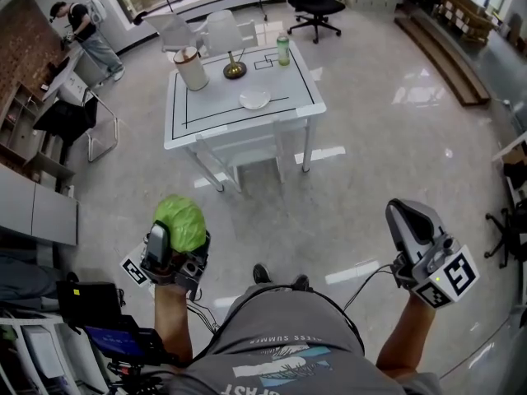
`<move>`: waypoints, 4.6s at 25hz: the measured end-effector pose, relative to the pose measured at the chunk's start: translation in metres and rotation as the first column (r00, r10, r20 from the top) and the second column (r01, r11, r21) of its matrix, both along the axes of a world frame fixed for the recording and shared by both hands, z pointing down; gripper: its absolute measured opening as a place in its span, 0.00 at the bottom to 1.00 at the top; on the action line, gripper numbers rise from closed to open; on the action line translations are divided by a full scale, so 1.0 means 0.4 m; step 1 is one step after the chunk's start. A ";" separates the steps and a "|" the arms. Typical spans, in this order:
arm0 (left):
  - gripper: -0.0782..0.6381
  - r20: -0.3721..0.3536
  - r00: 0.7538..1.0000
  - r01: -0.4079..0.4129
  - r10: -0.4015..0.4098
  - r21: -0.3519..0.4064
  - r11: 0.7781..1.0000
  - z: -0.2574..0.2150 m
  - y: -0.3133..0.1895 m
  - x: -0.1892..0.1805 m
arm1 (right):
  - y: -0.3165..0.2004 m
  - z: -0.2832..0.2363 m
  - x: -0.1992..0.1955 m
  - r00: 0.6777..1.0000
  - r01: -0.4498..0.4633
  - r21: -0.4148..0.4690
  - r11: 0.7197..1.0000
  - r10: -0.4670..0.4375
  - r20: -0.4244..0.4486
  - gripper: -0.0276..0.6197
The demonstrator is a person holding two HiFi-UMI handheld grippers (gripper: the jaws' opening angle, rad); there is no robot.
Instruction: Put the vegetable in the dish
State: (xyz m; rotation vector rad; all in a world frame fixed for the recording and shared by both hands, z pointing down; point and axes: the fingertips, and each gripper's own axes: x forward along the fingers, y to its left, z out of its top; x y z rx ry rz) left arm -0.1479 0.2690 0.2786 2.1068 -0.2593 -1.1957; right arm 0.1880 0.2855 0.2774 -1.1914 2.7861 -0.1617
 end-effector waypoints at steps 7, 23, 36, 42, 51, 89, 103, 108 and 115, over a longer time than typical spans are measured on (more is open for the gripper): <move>0.54 -0.002 0.999 -0.035 0.035 -0.002 0.999 0.004 -0.129 -0.116 | -0.107 0.002 -0.119 0.999 -0.035 -0.006 0.999 0.035 -0.009 0.06; 0.54 -0.020 0.996 -0.088 0.088 0.010 0.996 0.036 -0.230 -0.249 | -0.148 0.026 -0.249 0.991 -0.091 0.005 0.996 0.092 -0.103 0.06; 0.54 0.010 0.999 -0.040 0.040 -0.024 0.999 0.009 -0.286 -0.209 | -0.265 -0.010 -0.238 0.996 -0.021 -0.011 1.000 0.019 -0.089 0.06; 0.54 0.024 1.000 -0.019 0.019 -0.025 1.000 0.036 -0.346 -0.114 | -0.352 0.031 -0.150 0.997 0.009 -0.014 1.000 -0.010 -0.072 0.05; 0.54 0.003 1.000 0.025 -0.025 -0.020 0.999 0.008 -0.389 -0.049 | -0.423 0.018 -0.064 0.997 0.048 -0.009 0.999 -0.049 -0.061 0.06; 0.54 -0.001 0.999 -0.048 0.048 -0.031 0.998 0.019 -0.624 -0.212 | -0.600 0.028 -0.249 0.997 -0.009 -0.029 1.000 0.007 -0.081 0.06; 0.54 0.002 0.997 -0.073 0.073 -0.038 0.997 0.031 -0.688 -0.257 | -0.652 0.035 -0.310 0.996 -0.019 -0.037 0.999 0.016 -0.090 0.06; 0.54 -0.005 0.999 -0.038 0.038 -0.061 0.997 0.034 -0.727 -0.216 | -0.716 0.028 -0.270 0.997 0.014 -0.037 0.999 -0.017 -0.081 0.06; 0.54 -0.008 1.000 0.005 -0.005 -0.047 0.999 0.020 -0.769 -0.146 | -0.792 0.025 -0.205 0.995 0.062 -0.031 0.998 -0.064 -0.078 0.06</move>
